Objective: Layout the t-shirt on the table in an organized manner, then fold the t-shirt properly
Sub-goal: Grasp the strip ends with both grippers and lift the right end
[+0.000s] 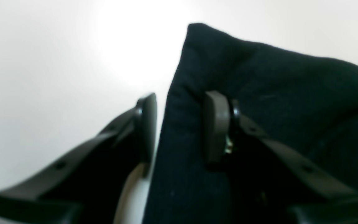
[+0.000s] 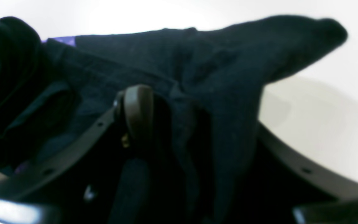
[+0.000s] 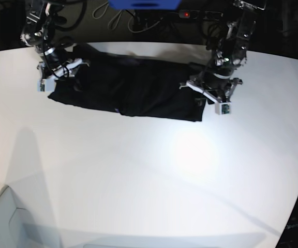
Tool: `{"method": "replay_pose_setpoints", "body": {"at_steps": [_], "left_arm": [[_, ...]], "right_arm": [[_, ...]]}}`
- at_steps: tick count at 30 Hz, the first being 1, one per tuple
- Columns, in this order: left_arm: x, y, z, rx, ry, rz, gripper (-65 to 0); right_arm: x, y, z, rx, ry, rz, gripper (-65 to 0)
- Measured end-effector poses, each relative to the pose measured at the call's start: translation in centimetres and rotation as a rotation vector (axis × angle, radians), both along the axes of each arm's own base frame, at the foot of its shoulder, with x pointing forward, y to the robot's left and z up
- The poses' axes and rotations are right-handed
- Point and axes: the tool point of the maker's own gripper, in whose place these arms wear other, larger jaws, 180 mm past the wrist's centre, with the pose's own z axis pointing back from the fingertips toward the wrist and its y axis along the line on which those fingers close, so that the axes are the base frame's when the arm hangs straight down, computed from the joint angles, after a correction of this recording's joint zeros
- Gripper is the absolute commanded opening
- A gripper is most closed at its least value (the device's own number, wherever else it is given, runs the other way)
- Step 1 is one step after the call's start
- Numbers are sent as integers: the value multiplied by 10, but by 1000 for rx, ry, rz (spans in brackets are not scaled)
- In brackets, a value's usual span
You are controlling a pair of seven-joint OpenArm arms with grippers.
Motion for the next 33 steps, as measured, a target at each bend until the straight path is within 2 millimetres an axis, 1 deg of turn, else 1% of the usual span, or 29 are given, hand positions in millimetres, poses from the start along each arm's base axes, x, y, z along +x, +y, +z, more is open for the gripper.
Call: {"method": "replay_pose_setpoints", "body": {"at_steps": [6, 7, 8, 9, 11, 12, 17, 19, 21, 23, 25, 27, 29, 31, 33], "left_arm": [[-1, -1, 4, -4, 3, 1, -407], [-2, -2, 4, -6, 7, 0, -407], [-2, -2, 6, -7, 8, 2, -407], [-3, -3, 7, -10, 12, 1, -407], [-3, -5, 12, -15, 9, -3, -407], [-2, -6, 16, -19, 1, -6, -407], [6, -10, 36, -30, -55, -17, -407], [4, -10, 42, -34, -70, -15, -407], [2, -2, 47, -40, -80, 15, -407], [1, 15, 53, -25, -95, 57, -407], [1, 31, 52, -9, -90, 97, -407], [0, 51, 44, 13, -77, 145, -407], [-8, 71, 27, 40, -23, 193, -407], [-14, 75, 20, 46, 1, 203, -411], [-11, 73, 21, 37, -3, 205, -412]], "right_arm": [[1, -1, 1, 0, -2, -3, -399], [1, 0, 1, 0, -2, -3, -414], [1, 0, 0, 0, -2, -3, -445], [0, 0, 0, 1, 3, -1, -498], [-1, 1, -2, 3, 14, 4, -637], [-1, 3, -2, 10, 12, 2, -650], [-1, 3, -2, 10, 12, 2, -650], [-1, 3, -2, 10, 13, 2, -650], [2, 3, -1, 7, 12, 7, -650], [4, 3, -1, 3, 13, 10, -650], [5, 3, 0, 0, 14, 13, -650], [6, 3, 2, -10, 11, 18, -650], [7, 2, 6, -41, 19, 38, -650], [9, 2, 12, -64, 11, 43, -650], [11, 1, 22, -84, -10, 46, -650]]}}
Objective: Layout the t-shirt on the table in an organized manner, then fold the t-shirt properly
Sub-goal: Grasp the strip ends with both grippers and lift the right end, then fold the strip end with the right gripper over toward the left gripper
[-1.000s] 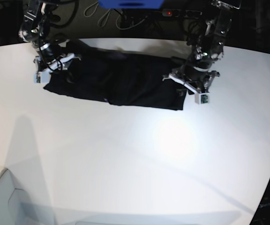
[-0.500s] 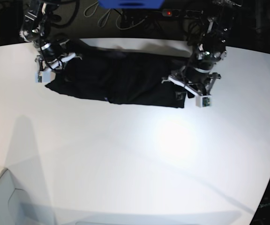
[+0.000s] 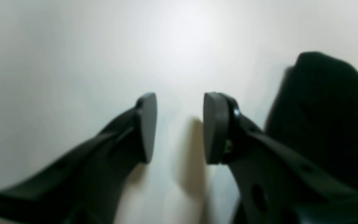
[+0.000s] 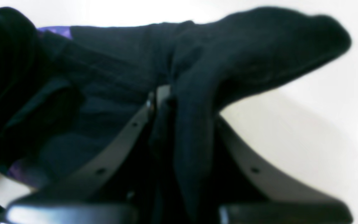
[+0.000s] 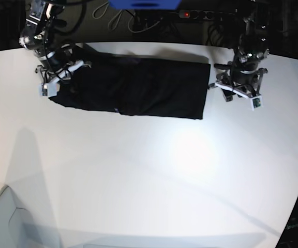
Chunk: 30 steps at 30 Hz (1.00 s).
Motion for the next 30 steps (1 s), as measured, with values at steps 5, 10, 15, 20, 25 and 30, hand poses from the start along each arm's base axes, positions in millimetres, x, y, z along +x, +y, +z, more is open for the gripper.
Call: {"method": "replay_pose_setpoints", "body": {"at_steps": [5, 10, 15, 20, 25, 30], "left_arm": [[3, -6, 1, -14, -8, 0, -444], [-3, -4, -14, -22, 33, 17, -650], [13, -18, -23, -29, 84, -34, -650], [16, -43, -24, -64, 94, -70, -650], [18, -74, -24, -83, 100, -153, -650], [18, -76, -25, -83, 100, -157, -650]], "right_arm": [[12, -1, 25, -30, -73, 6, -650], [18, 0, 44, -49, -123, 10, -650], [21, 16, 52, -44, -147, 56, -650], [24, 31, 57, -31, -163, 95, -650], [25, 52, 60, -12, -174, 149, -650], [27, 82, 78, 3, -221, 228, -650]]}}
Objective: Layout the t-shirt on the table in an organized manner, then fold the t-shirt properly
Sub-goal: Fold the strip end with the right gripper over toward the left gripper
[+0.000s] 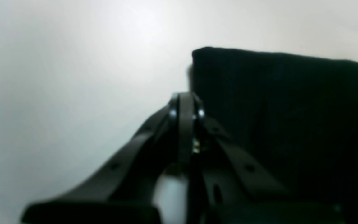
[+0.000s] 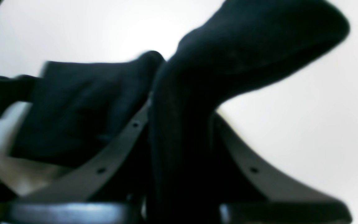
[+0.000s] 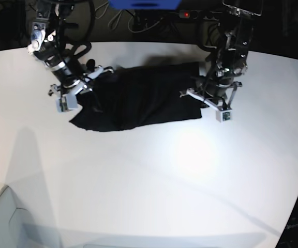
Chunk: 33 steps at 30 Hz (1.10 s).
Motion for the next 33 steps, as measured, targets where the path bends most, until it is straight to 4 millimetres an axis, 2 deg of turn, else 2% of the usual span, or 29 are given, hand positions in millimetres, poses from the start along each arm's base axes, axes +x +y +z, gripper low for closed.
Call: {"method": "replay_pose_setpoints", "body": {"at_steps": [6, 10, 15, 18, 23, 30, 33], "left_arm": [[0, 0, 0, 0, 0, 0, -650], [0, 0, 0, 1, 1, -3, -650], [0, 0, 0, 0, 1, -8, -650], [-1, 0, 0, -4, 1, -7, -650], [-1, 1, 0, -3, 1, -7, -650], [-2, 4, 1, 0, 1, -13, -650], [-2, 8, 1, 8, 5, -22, -650]], "right_arm": [[-5, 65, 14, 60, -29, 172, -650], [2, 104, 29, 99, -84, 280, -650], [14, 141, 18, 104, -59, 393, -650], [22, 151, 6, 111, -34, 422, -650], [22, 166, -19, 86, 35, 483, -650], [22, 178, -25, 78, 50, 525, -648], [18, 182, -27, 60, 52, 558, -540]]}}
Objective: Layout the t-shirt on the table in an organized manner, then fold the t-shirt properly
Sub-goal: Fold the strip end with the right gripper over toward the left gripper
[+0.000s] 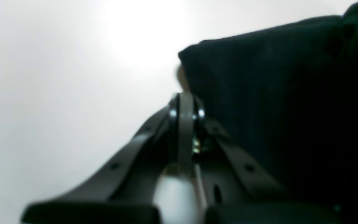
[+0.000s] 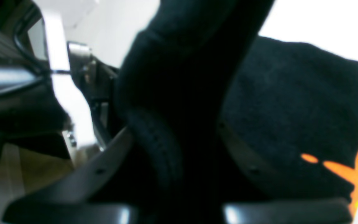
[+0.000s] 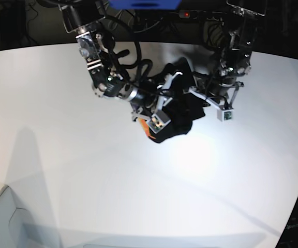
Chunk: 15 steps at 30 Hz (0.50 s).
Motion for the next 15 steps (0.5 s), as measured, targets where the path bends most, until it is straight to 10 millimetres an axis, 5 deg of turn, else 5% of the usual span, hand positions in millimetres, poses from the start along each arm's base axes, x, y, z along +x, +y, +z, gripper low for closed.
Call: {"method": "replay_pose_setpoints", "body": {"at_steps": [8, 15], "left_arm": [[-20, 47, 6, 37, 23, 96, -650], [-33, 98, 13, 81, 28, 230, -650]], "right_arm": [[-7, -7, -10, -50, -5, 39, -251], [-5, -4, 19, -19, -80, 38, -219]]}}
